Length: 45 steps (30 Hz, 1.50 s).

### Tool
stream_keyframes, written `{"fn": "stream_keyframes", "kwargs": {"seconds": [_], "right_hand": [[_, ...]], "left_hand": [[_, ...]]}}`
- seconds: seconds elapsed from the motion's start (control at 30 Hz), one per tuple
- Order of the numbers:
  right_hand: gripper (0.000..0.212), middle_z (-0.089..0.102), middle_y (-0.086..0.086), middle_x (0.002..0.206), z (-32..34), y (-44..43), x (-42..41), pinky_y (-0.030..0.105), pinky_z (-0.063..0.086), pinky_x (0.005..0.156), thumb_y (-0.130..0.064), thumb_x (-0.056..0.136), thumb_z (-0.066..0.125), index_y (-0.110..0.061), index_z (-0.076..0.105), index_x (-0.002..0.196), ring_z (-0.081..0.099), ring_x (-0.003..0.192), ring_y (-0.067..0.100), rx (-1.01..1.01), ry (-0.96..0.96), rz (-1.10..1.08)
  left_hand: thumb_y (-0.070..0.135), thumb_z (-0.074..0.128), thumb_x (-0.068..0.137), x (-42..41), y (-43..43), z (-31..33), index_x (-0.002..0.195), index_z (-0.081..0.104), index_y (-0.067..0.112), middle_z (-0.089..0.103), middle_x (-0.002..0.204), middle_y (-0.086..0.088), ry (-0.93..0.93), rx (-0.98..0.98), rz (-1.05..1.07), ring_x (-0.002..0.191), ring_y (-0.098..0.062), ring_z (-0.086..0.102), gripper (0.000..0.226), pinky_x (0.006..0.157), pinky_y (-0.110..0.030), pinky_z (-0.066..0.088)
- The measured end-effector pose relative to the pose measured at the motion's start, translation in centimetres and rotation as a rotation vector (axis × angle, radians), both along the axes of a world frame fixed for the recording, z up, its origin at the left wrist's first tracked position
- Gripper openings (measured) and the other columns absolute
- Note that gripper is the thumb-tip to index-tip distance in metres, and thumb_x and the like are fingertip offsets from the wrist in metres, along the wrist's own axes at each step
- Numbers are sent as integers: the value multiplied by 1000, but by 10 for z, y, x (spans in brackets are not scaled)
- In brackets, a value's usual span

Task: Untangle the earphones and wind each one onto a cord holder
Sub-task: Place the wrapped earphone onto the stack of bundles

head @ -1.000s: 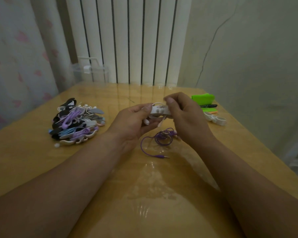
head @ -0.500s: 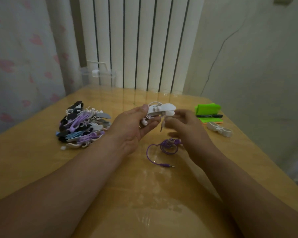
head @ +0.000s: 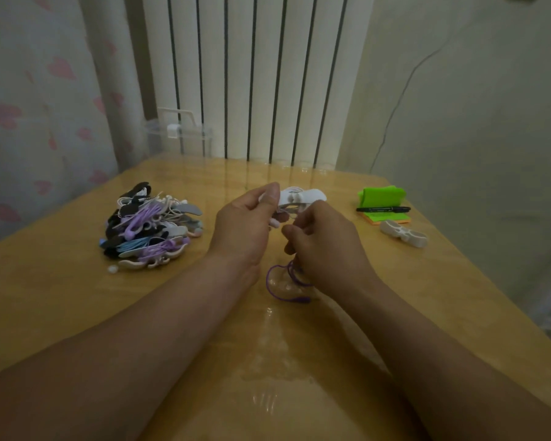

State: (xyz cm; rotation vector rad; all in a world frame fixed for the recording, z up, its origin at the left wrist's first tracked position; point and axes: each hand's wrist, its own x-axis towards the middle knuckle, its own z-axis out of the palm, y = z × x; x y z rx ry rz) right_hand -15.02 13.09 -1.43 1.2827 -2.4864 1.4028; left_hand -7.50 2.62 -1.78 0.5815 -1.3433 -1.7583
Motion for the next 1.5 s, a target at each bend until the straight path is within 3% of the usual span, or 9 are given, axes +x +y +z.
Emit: {"fn": "stream_keyframes", "kwargs": {"seconds": [0.13, 0.27, 0.47, 0.6, 0.77, 0.97, 1.07, 1.33, 1.5], "right_hand": [[5, 72, -8, 83, 0, 2, 3, 31, 56, 68, -26, 100, 67, -23, 65, 96, 67, 74, 5, -22, 158, 75], [12, 73, -11, 92, 8, 11, -5, 23, 55, 70, -19, 102, 65, -23, 72, 110, 68, 81, 3, -61, 185, 152], [6, 71, -12, 82, 23, 27, -27, 15, 52, 65, -22, 95, 75, -23, 69, 97, 66, 79, 0, -141, 197, 90], [8, 71, -16, 89, 27, 33, -34, 6, 48, 69, -18, 97, 72, -25, 74, 100, 64, 86, -6, -13, 211, 156], [17, 68, -17, 90, 28, 36, -38, 2, 40, 64, -16, 100, 67, -32, 70, 97, 58, 85, -10, 52, 204, 178], [8, 68, -14, 92, 27, 35, -37, 24, 52, 74, -22, 99, 68, -29, 71, 102, 62, 87, 2, 57, 184, 188], [5, 69, -13, 92, 28, 34, -36, 34, 56, 78, -25, 99, 69, -30, 70, 100, 63, 88, 6, 121, 188, 203], [5, 65, -11, 90, 24, 28, -31, 26, 46, 64, -26, 102, 65, -25, 68, 98, 60, 81, 7, 146, 175, 128], [8, 68, -10, 93, 25, 28, -34, 30, 52, 71, -32, 101, 66, -27, 68, 95, 64, 86, 7, 123, 146, 116]], "left_hand": [[33, 65, 103, 1, -3, -4, 120, 76, 27, 79, 93, 10, -44, -170, 61, 91, -8, 72, 21, 94, -38, 60], [28, 63, 104, 4, -2, -5, 126, 74, 24, 71, 86, 5, -66, -351, 68, 85, -12, 71, 25, 88, -44, 64], [25, 64, 104, 10, -4, -2, 118, 75, 26, 71, 72, 14, -131, -504, 8, 75, -9, 69, 18, 85, -50, 63], [23, 64, 104, 12, -3, 1, 116, 75, 25, 78, 96, -4, -169, -524, -52, 86, -24, 76, 16, 85, -52, 62], [23, 61, 106, 16, -6, 4, 121, 74, 19, 78, 99, -3, -237, -587, -82, 89, -29, 76, 20, 85, -52, 62], [28, 55, 108, 18, -11, 6, 119, 71, 28, 74, 95, 0, -300, -747, -118, 84, -21, 72, 20, 84, -53, 60], [32, 52, 109, 18, -12, 5, 124, 69, 31, 72, 103, 5, -339, -763, -150, 94, -16, 71, 22, 90, -54, 59], [32, 56, 108, 15, -5, 6, 144, 49, 21, 73, 105, -9, -344, -660, -178, 95, -24, 74, 39, 87, -54, 61], [18, 65, 102, 18, -1, 9, 134, 54, 10, 78, 109, -7, -271, -474, -340, 96, -24, 77, 34, 92, -47, 62]]}}
